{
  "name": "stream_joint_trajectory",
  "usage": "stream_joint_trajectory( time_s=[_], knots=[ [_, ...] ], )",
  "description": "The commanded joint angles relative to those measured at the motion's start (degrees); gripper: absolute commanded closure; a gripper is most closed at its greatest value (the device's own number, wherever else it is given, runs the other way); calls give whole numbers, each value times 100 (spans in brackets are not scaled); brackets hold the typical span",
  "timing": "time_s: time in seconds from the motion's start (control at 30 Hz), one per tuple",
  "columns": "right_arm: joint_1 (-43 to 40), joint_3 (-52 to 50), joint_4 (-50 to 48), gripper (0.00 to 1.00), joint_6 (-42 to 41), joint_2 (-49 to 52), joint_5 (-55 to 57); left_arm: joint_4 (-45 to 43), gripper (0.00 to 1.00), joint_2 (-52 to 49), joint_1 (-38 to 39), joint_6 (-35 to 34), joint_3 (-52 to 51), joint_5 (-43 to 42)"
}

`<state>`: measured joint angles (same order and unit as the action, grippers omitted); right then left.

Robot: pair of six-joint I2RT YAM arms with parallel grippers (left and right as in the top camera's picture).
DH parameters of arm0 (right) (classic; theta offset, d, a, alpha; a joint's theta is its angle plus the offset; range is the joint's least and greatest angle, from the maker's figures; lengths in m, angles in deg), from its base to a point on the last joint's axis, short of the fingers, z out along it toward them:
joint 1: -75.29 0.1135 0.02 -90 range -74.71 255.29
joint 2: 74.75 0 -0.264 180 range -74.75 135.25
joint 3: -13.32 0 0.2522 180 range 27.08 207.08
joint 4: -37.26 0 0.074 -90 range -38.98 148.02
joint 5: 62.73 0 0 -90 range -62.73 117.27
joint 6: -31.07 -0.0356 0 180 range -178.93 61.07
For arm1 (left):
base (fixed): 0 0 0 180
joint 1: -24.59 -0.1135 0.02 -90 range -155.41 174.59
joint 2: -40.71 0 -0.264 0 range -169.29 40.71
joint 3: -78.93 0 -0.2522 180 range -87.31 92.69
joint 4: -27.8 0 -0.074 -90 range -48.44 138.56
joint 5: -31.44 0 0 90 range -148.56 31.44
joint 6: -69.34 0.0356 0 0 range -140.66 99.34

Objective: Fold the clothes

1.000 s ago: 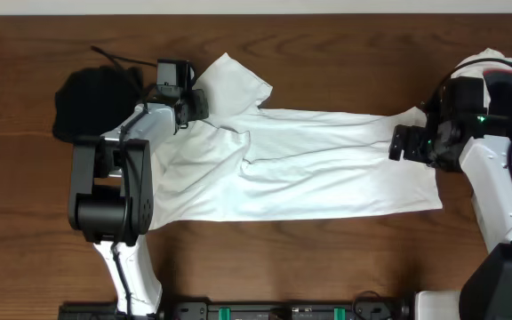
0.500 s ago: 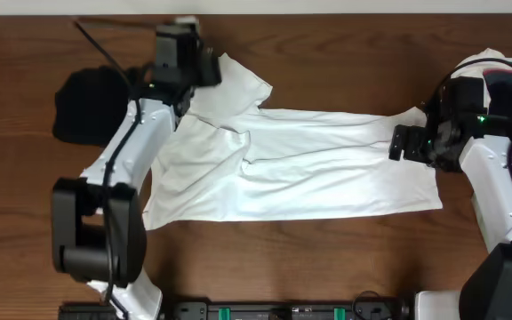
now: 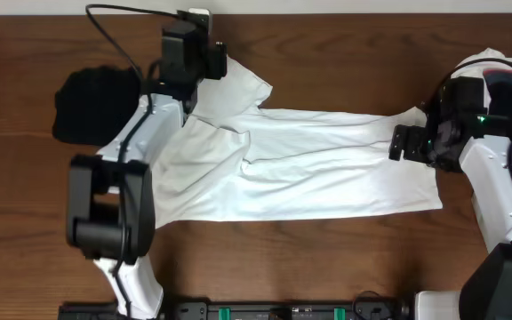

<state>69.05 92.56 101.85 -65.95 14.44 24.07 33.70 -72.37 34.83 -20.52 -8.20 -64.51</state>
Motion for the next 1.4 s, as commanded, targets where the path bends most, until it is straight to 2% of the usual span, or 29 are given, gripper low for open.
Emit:
stream_joint_trajectory(
  time_s=[0.0, 0.4, 0.73, 0.87, 1.07, 1.17, 1.2, 1.37],
  knots=[
    [-33, -20, -7, 1, -20, -2, -20, -168, 31, -385, -2, 466, 0, 44],
    [-33, -20, -7, 1, -20, -2, -20, -643, 31, -1480, -4, 1038, 7, 70],
    [-33, -22, -7, 1, -20, -2, -20, -866, 32, -2116, -4, 1036, 20, 417],
    [-33, -22, -7, 1, -20, -2, -20, -549, 50, -2164, -4, 1029, 20, 658],
    [-33, -22, -7, 1, -20, -2, -20, 61, 62, -2162, -2, 966, 20, 667],
    [-33, -20, -7, 1, -20, -2, -20, 251, 81, -2149, 0, 874, 20, 662],
    [-33, -22, -7, 1, -20, -2, -20, 269, 94, -2138, 0, 743, 20, 662],
    [-33, -22, -7, 1, -20, -2, -20, 337, 94, -2006, -2, 599, 22, 664]
  ],
)
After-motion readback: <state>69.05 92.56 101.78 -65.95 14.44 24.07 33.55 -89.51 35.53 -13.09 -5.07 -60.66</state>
